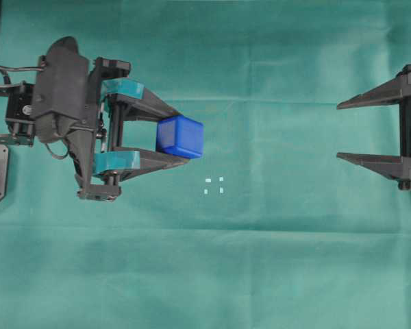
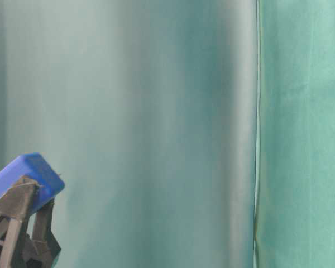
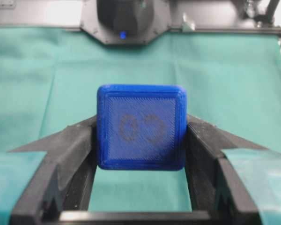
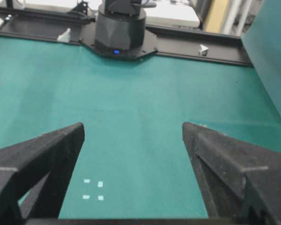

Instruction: Handover the blue block to the right arm after grasping it with the left arm, then place it in the designated position.

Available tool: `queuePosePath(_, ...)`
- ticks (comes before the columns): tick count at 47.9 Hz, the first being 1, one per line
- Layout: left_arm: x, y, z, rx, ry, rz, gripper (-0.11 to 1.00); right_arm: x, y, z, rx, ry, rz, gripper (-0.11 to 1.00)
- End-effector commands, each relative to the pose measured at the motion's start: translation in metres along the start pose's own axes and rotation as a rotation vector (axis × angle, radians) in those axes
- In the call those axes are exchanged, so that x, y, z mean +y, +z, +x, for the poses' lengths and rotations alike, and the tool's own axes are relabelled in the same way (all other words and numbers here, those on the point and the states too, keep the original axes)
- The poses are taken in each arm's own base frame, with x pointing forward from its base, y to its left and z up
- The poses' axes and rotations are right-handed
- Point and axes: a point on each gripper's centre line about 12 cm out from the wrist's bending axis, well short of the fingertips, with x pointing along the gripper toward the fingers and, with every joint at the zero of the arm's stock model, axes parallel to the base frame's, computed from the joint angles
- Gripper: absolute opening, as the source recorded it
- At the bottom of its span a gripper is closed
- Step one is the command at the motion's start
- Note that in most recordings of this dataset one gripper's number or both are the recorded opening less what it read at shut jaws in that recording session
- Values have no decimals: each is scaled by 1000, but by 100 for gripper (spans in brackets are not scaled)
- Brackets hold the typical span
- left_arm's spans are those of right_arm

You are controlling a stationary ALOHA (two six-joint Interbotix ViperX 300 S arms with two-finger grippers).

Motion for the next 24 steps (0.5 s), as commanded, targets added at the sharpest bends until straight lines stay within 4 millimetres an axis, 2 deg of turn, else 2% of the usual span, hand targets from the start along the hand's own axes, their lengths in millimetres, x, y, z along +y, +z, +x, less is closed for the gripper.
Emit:
queuePosePath(1,-1,9,-5,-71,-3,5,47,0,10,2,-28,-1,-3,94)
queuePosePath(24,-1,6,-5,-81,-4,0,47,0,10,2,-28,-1,-5,94)
